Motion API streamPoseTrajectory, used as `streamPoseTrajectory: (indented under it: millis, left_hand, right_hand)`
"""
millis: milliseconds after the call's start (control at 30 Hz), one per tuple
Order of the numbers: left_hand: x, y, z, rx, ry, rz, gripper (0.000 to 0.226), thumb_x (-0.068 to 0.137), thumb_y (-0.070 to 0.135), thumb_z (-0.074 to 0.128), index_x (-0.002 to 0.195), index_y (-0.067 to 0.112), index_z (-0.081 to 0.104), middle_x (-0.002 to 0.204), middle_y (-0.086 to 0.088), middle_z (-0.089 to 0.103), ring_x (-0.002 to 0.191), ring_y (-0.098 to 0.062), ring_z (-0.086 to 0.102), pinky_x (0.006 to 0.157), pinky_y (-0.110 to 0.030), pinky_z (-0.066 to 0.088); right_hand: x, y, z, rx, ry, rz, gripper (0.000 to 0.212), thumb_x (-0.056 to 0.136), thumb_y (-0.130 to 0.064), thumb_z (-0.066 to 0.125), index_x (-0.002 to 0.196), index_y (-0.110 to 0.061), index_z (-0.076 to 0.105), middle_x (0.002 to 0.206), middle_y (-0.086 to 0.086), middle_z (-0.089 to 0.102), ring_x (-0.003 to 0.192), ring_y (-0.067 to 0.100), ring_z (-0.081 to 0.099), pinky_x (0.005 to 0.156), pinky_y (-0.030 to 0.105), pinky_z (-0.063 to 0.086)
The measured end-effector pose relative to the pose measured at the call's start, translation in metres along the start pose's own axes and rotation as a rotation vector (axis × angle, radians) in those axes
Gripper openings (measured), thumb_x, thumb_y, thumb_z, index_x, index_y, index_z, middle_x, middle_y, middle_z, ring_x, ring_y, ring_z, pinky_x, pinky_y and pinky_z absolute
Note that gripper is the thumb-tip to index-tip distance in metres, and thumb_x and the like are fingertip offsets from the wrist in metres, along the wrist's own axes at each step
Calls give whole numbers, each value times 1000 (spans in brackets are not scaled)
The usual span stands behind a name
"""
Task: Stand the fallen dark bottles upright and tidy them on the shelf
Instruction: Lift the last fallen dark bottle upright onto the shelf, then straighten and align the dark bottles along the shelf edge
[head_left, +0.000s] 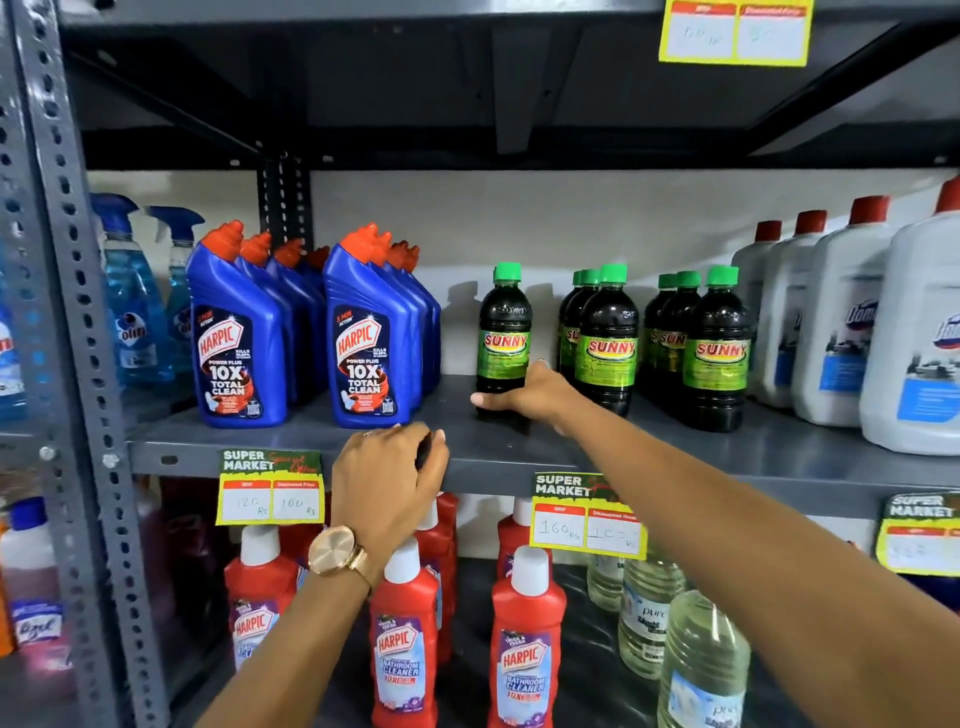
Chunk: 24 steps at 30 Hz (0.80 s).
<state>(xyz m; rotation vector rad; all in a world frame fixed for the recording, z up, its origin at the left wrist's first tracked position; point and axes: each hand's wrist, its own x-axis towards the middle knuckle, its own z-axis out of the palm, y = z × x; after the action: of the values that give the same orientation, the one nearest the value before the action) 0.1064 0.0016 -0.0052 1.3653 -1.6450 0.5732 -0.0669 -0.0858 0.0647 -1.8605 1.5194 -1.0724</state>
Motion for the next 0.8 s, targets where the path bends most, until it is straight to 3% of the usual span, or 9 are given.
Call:
streamPoseTrajectory:
  millis: [100,233,300,367,433,533,633,733,800]
  left_hand:
    - [25,8,-2,-113,-148,-66,30,87,46,54,98,21,64,74,1,73,74,-27,66,62,-32,49]
    - [72,29,22,-291,-495,-165,70,76,52,69,126,13,40,96,-7,71,91,-27,64,80,-37,51]
    - [88,36,41,-326,-589,-253,91,67,50,78,132,8,30,119,-12,59,108,-31,57,86,-34,46]
    - [98,37,59,-402,-607,-372,110,59,48,84,138,4,21,136,-16,47,122,-32,47,96,-35,41]
    - [104,34,72,-444,-588,-467,125,50,50,88,142,5,17,141,-17,42,127,-32,43,101,-38,38]
    - [108,26,82,-422,-556,-500,119,33,56,89,129,10,38,129,-12,53,115,-29,52,92,-38,45]
    - [110,21,89,-467,-547,-460,90,24,62,86,101,22,59,104,-2,67,89,-17,61,77,-31,50]
    - [110,18,90,-495,-552,-430,65,26,62,86,76,31,60,84,7,66,73,-5,59,61,-23,45]
    - [110,17,92,-505,-545,-412,56,29,62,86,69,34,58,79,10,65,69,-1,58,60,-22,44]
  right_hand:
    - [-19,2,-40,-147,-29,-14,31,73,-31,82,81,-9,62,74,8,63,63,19,58,60,29,53]
    - [-37,32,-87,-337,148,97,43,69,-38,83,63,-10,50,59,8,56,55,23,60,58,33,57]
    - [-39,48,-94,-293,151,197,49,64,-40,86,78,-10,50,71,6,53,71,25,59,63,30,51]
    - [-35,56,-93,-85,105,255,70,64,-36,87,115,-5,52,107,12,61,105,27,56,85,32,46]
    - [-26,56,-88,72,86,251,87,67,-29,87,135,-1,40,137,15,51,125,29,48,92,30,39]
    - [-11,55,-81,140,87,251,89,69,-22,85,139,0,34,145,16,44,133,31,41,90,31,34]
    - [2,61,-83,123,134,228,82,67,-17,87,134,-1,42,137,17,52,130,32,45,93,32,36]
    - [9,68,-79,54,200,164,76,63,-24,89,125,-3,52,127,16,59,121,30,53,89,29,40]
    - [10,72,-75,-10,251,150,82,60,-33,90,125,-3,49,127,16,58,119,31,55,92,32,44]
